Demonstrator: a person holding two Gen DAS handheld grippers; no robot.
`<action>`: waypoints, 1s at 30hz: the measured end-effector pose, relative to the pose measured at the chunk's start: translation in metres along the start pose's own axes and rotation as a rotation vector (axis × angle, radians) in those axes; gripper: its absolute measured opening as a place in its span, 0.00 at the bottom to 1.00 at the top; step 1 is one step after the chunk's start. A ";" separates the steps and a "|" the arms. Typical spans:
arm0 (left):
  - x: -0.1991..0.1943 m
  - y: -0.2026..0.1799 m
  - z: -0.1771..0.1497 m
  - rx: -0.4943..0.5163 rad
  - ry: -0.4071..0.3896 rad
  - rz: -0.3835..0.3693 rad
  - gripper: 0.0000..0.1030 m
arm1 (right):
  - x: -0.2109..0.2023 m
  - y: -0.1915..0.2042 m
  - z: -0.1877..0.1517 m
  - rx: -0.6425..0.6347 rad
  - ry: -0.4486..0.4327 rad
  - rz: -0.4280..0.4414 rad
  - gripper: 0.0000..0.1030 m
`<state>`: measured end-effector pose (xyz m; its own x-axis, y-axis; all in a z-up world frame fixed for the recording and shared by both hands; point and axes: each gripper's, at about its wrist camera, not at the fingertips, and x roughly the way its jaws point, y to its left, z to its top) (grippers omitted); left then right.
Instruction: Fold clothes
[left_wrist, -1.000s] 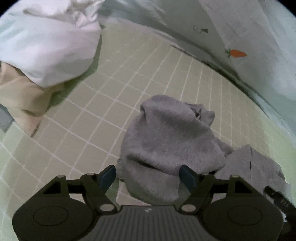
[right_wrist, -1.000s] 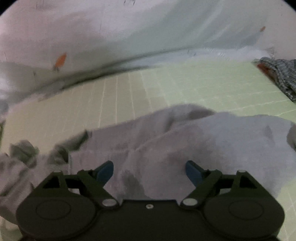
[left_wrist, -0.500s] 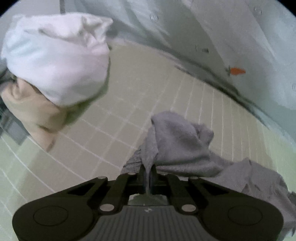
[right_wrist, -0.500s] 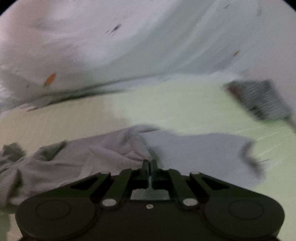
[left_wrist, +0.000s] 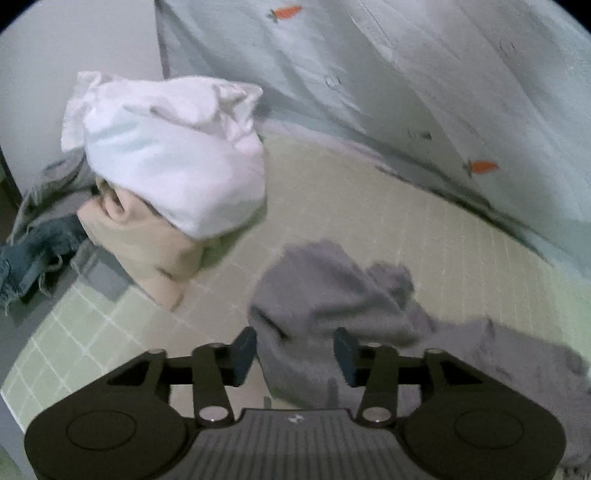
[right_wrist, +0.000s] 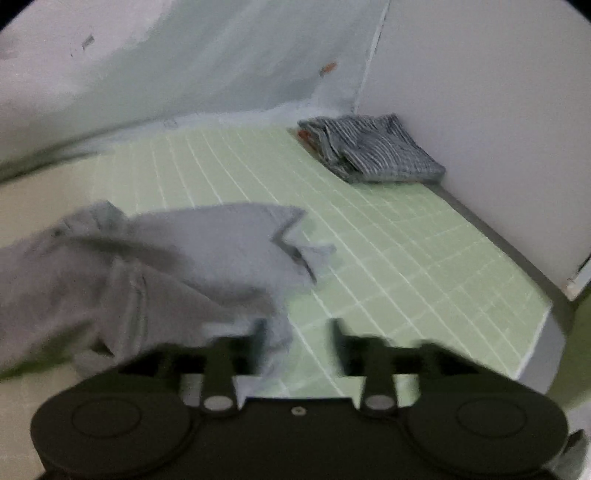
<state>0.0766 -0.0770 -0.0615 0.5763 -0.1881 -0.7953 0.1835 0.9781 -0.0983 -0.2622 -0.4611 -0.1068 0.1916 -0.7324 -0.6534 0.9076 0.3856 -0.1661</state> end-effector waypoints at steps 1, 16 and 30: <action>-0.002 -0.003 -0.004 0.004 0.008 -0.005 0.56 | 0.000 0.006 0.004 -0.013 -0.019 0.023 0.52; 0.069 -0.032 -0.039 -0.147 0.266 -0.061 0.72 | 0.054 0.088 0.009 -0.098 0.224 0.312 0.74; 0.144 -0.074 0.037 -0.072 0.182 -0.033 0.75 | 0.118 0.123 0.051 -0.066 0.191 0.295 0.86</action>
